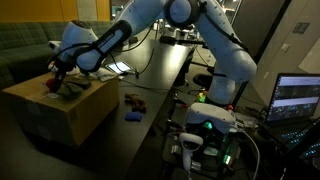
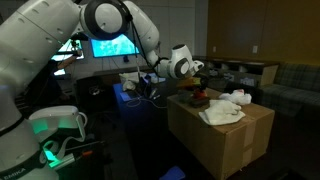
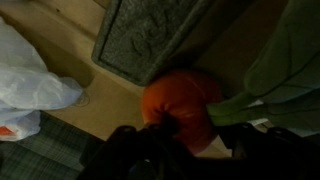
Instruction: Put the objects on the table on to the box and the objects on the box on to the table
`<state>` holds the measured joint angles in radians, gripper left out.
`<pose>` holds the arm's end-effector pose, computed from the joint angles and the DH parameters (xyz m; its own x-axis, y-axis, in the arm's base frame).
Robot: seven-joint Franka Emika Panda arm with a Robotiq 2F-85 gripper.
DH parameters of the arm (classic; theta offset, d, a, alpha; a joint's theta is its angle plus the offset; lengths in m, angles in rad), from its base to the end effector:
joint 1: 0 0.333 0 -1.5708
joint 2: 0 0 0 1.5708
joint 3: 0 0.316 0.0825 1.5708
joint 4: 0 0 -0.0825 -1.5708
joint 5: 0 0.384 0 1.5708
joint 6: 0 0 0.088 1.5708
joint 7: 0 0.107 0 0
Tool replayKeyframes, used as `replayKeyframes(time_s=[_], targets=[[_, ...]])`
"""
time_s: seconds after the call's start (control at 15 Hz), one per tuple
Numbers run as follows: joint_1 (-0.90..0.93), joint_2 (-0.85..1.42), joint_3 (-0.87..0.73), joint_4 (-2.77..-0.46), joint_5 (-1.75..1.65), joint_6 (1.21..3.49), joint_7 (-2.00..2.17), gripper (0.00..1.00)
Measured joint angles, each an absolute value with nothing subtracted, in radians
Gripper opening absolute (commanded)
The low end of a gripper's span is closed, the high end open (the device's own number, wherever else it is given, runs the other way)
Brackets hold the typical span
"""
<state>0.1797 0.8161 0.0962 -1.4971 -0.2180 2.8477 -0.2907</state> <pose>0.7280 0.2008 0.2452 0.6351 0.6201 0.4606 0.5878 -0.7748 0.2328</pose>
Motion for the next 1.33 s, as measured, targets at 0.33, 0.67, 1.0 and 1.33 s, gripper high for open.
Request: replayKeyframes(time_s=[0.33, 0.67, 1.0, 1.33], targets=[[0.183, 0.814, 0.096, -1.499, -0.222, 2.854, -0.291, 0.07], [0.178, 0.783, 0.120, -1.526, -0.222, 2.824, -0.300, 0.05], [0.142, 0.656, 0.191, -1.639, -0.207, 2.689, -0.325, 0.05], [0.102, 0.490, 0.241, -1.823, -0.145, 2.601, -0.357, 0.05]])
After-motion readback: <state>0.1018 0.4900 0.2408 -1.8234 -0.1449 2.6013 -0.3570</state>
